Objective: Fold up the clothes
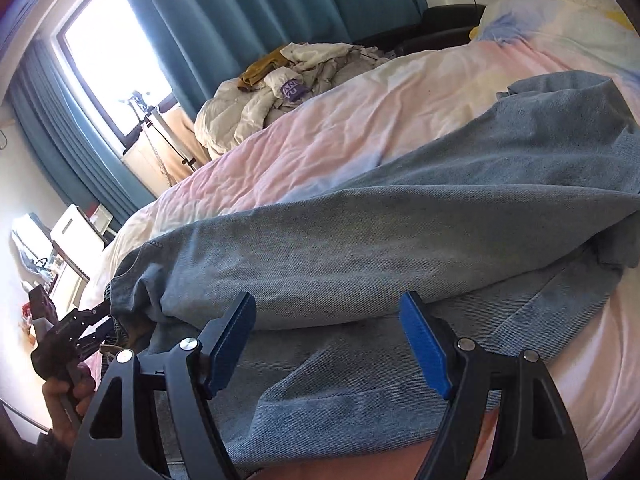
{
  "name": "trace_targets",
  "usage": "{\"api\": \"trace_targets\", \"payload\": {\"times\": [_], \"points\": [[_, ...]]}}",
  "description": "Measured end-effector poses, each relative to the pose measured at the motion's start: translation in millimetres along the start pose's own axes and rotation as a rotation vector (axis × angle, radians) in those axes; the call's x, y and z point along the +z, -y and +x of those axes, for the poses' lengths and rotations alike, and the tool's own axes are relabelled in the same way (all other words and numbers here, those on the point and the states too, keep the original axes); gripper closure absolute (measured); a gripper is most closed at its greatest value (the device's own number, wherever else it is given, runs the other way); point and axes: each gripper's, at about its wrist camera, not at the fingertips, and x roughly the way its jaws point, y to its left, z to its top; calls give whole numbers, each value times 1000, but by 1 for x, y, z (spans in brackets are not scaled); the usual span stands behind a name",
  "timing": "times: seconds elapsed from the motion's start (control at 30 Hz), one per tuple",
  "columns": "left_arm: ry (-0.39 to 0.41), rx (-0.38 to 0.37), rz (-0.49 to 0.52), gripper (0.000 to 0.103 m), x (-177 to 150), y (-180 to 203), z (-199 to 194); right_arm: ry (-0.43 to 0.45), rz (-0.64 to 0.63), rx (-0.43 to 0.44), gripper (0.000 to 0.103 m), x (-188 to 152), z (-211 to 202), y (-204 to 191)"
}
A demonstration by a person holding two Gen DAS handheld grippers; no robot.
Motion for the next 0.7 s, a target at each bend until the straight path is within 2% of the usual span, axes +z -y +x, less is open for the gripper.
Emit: {"api": "trace_targets", "payload": {"times": [0.03, 0.1, 0.2, 0.23, 0.37, 0.43, 0.5, 0.63, 0.7], "points": [[-2, -13, -15, 57, 1, -3, 0, 0, -2, 0, 28, 0, 1, -1], [-6, -41, -34, 59, 3, -7, 0, 0, -4, 5, 28, -1, 2, -3], [2, -100, -18, 63, 4, -2, -7, -7, -3, 11, 28, -1, 4, -3], [11, -126, -15, 70, 5, 0, -11, -10, -1, 12, 28, -1, 5, -3], [-8, -353, -65, 71, 9, 0, -22, -20, 5, 12, 28, -2, 6, -3], [-21, -404, -49, 71, 7, 2, -24, -21, 11, 11, 28, -3, 4, -3], [-42, -358, -50, 71, 6, 2, -17, -21, 14, 12, 27, -3, 3, -2], [-126, -321, -136, 71, 6, -13, 13, -21, 8, 13, 27, -3, 3, -3], [-132, -297, -154, 71, 7, -16, 21, -22, 4, 10, 27, -3, 4, -4]]}}
